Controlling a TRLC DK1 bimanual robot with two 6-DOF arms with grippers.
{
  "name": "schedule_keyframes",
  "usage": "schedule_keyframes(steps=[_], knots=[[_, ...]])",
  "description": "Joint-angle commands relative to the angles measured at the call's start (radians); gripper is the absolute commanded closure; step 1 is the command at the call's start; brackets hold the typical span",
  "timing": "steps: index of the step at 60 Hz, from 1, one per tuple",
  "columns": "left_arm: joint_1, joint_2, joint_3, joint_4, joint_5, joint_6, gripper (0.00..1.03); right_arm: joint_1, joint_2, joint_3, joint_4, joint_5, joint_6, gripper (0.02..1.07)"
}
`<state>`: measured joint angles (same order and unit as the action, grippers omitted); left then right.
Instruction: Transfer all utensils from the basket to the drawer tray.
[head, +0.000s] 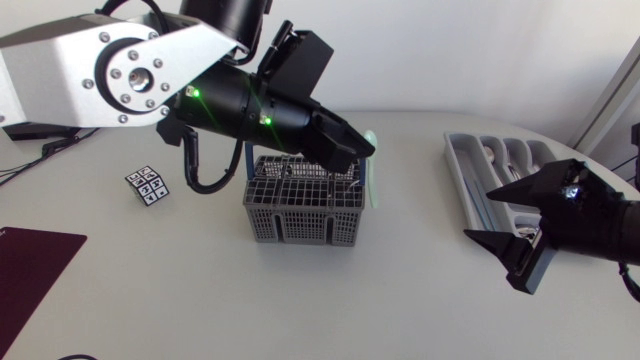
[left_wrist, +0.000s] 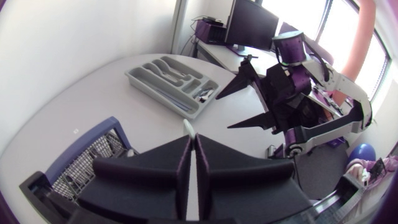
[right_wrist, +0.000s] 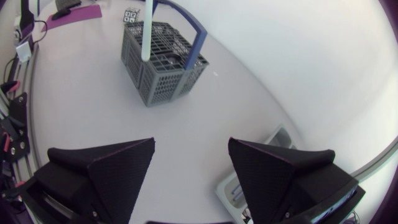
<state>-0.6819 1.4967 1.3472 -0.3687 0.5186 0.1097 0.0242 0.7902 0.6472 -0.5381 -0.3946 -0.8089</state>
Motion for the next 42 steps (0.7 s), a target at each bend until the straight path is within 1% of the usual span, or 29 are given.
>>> schedule_keyframes(steps=[1,7,13,18,26,31,42], knots=[[-0.013,0.000,-0.017,-0.022,0.049,0.027,1.00,0.045,-0.005,0.040,-0.037,-0.036,0.070,0.21],[-0.024,0.007,-0.020,-0.050,0.110,0.054,1.00,0.122,-0.003,0.054,-0.053,-0.076,0.128,0.21],[-0.044,0.013,-0.023,-0.082,0.150,0.088,1.00,0.187,-0.002,0.062,-0.065,-0.118,0.171,0.22],[-0.070,0.014,-0.029,-0.111,0.170,0.123,1.00,0.240,0.009,0.071,-0.063,-0.145,0.209,0.22],[-0.099,0.014,-0.043,-0.130,0.179,0.157,1.00,0.243,0.027,0.083,-0.065,-0.240,0.237,0.23],[-0.108,0.014,-0.048,-0.131,0.185,0.165,1.00,0.269,0.030,0.086,-0.066,-0.274,0.251,0.31],[-0.111,0.013,-0.049,-0.138,0.207,0.173,1.00,0.329,0.030,0.080,-0.059,-0.288,0.274,0.47]])
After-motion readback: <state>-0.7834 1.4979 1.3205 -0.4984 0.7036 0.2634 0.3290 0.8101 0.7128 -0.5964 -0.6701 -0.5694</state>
